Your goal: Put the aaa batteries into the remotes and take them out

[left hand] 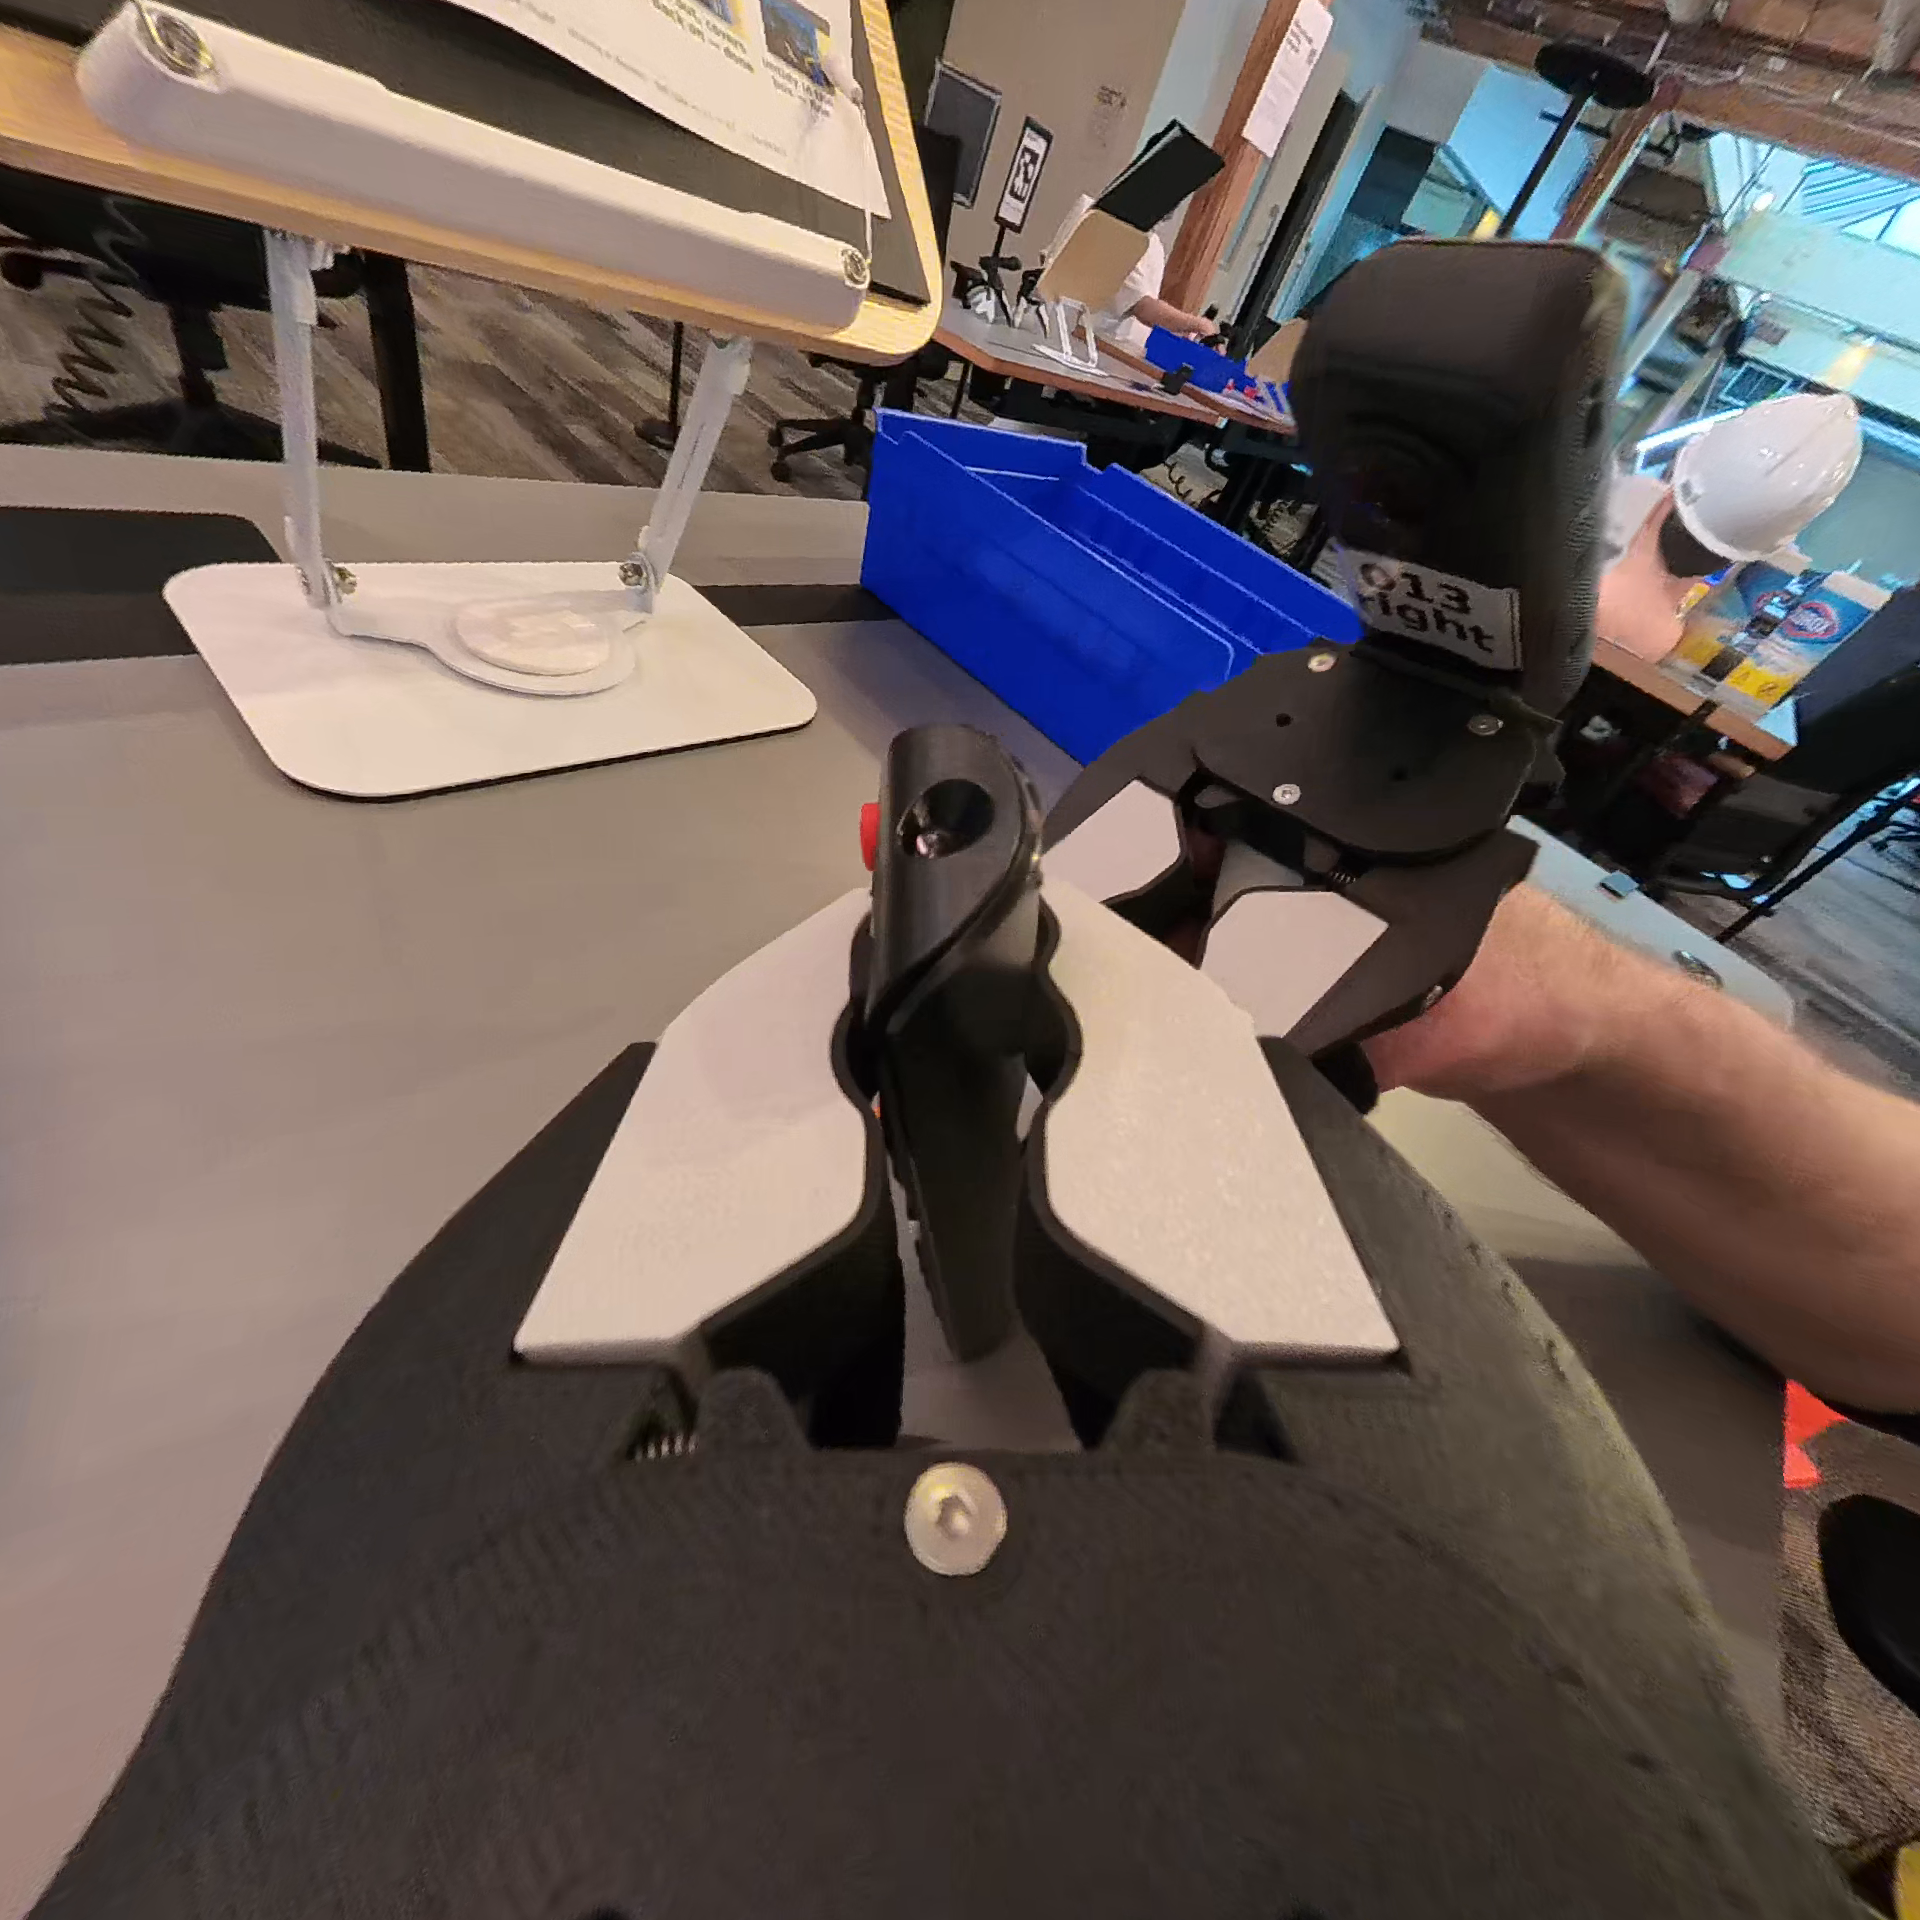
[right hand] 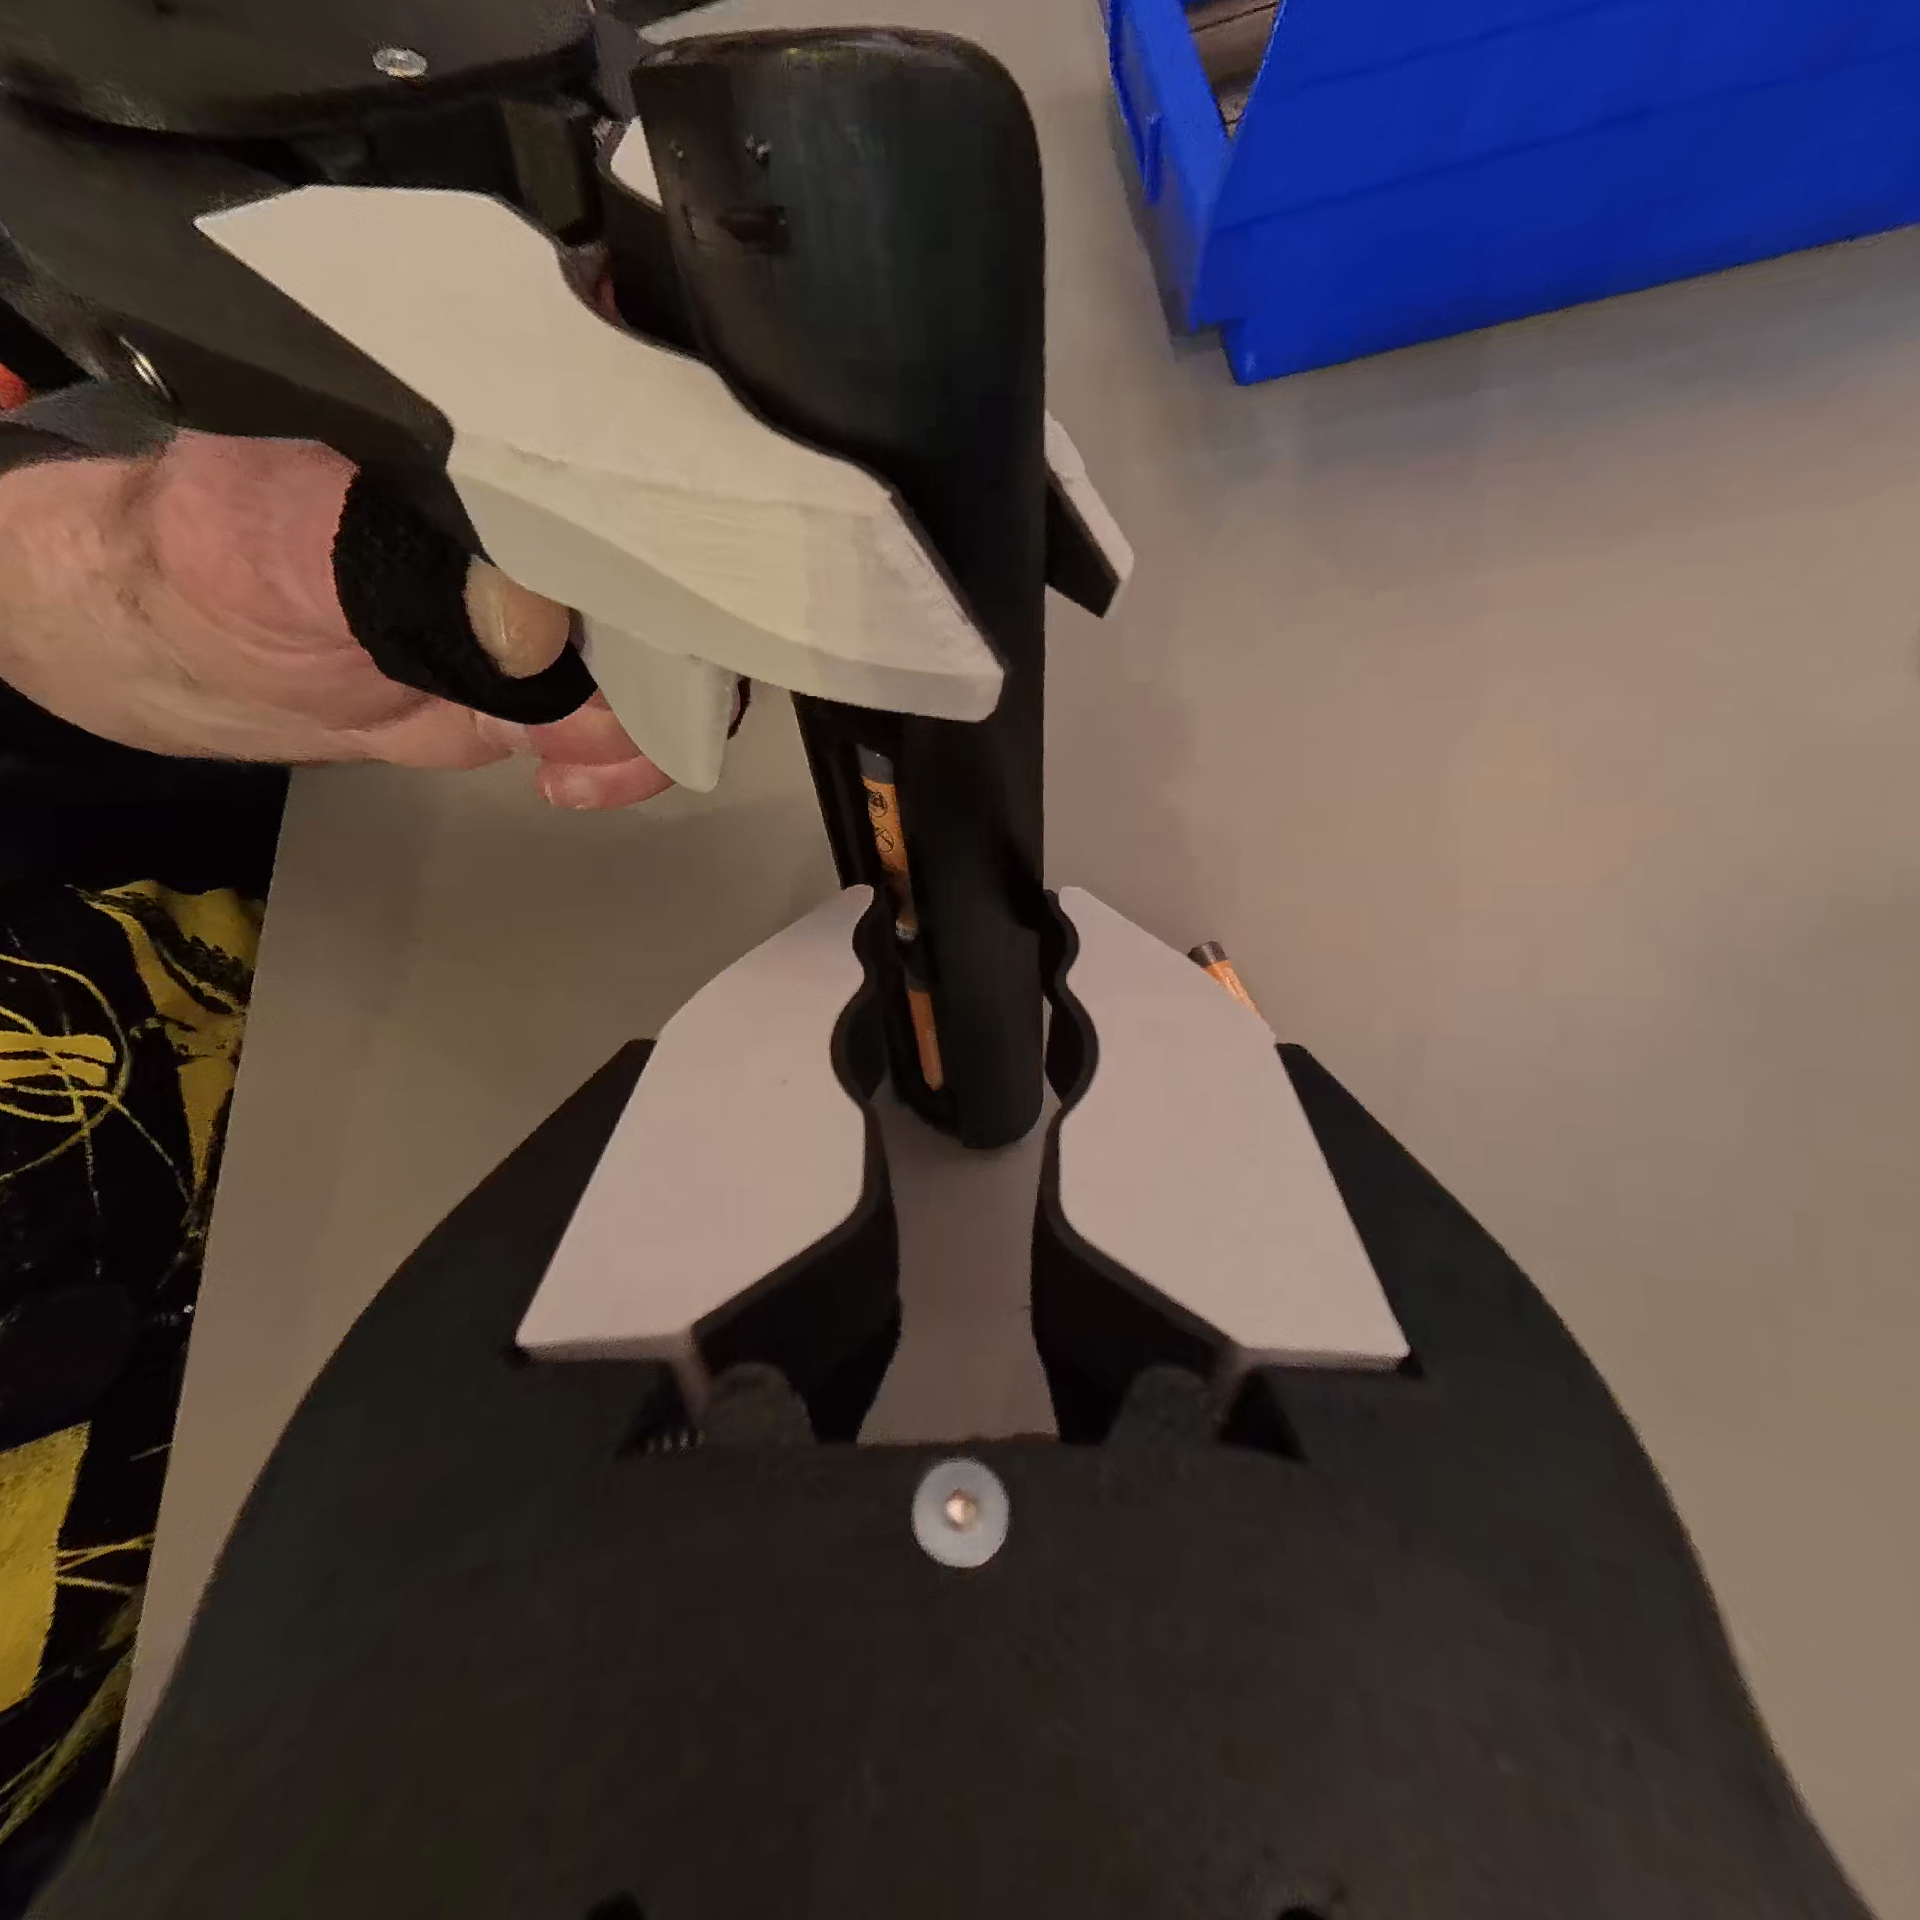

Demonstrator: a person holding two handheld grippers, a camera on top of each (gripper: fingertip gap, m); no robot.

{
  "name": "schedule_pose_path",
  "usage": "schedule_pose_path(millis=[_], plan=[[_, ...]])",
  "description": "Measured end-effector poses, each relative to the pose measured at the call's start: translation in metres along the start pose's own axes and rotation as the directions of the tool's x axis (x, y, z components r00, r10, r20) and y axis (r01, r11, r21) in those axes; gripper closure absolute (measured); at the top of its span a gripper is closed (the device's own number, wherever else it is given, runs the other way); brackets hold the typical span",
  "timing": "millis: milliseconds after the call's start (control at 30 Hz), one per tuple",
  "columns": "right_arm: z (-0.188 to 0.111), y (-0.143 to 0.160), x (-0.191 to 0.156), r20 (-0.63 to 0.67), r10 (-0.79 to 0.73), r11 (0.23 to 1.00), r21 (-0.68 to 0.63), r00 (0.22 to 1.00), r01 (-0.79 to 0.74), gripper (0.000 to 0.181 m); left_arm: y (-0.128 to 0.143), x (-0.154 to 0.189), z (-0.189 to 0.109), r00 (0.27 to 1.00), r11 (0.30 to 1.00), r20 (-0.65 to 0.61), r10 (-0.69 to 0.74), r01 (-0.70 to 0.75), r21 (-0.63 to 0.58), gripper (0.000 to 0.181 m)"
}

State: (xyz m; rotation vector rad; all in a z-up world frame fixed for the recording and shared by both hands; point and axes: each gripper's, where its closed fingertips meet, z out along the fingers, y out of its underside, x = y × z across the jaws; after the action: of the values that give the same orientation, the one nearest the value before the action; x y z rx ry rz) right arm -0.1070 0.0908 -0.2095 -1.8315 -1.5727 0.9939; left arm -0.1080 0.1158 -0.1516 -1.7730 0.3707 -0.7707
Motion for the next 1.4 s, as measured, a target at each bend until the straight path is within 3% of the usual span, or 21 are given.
schedule_pose_path(millis=[200,333,1000,1067,1167,1300,1400], plan=[[0.001,-0.002,0.0,0.058,0.046,0.997,0.059,0.997,-0.049,0.155,0.0,-0.001,-0.001,1.0,1.0,0.01,0.004,-0.004,0.015,0.158],[0.001,-0.003,0.001,0.021,0.018,0.998,0.059,1.0,-0.019,0.155,0.0,-0.004,-0.001,1.0,1.0,0.008,-0.017,0.017,0.024,0.158],[0.005,0.002,0.004,-0.043,-0.045,0.983,-0.181,0.998,0.036,0.156,0.001,-0.014,-0.003,0.998,0.998,0.04,-0.056,0.054,0.042,0.158],[0.007,0.002,0.005,-0.031,-0.032,0.988,-0.151,0.999,0.027,0.155,0.001,-0.018,-0.004,0.995,0.994,0.016,-0.101,0.1,0.054,0.158],[0.008,0.0,0.003,0.016,0.009,0.997,-0.074,1.0,-0.008,0.156,0.002,-0.018,-0.007,0.998,0.997,0.036,-0.06,0.058,0.055,0.158],[0.0,-0.023,-0.002,0.113,0.095,0.985,0.135,0.989,-0.11,0.146,0.002,-0.016,-0.006,0.998,0.997,0.04,-0.047,0.045,0.059,0.158],[0.0,-0.023,0.002,0.119,0.116,0.978,0.157,0.986,-0.134,0.154,0.0,-0.013,-0.005,0.999,0.998,0.049,-0.015,0.012,0.058,0.158]])
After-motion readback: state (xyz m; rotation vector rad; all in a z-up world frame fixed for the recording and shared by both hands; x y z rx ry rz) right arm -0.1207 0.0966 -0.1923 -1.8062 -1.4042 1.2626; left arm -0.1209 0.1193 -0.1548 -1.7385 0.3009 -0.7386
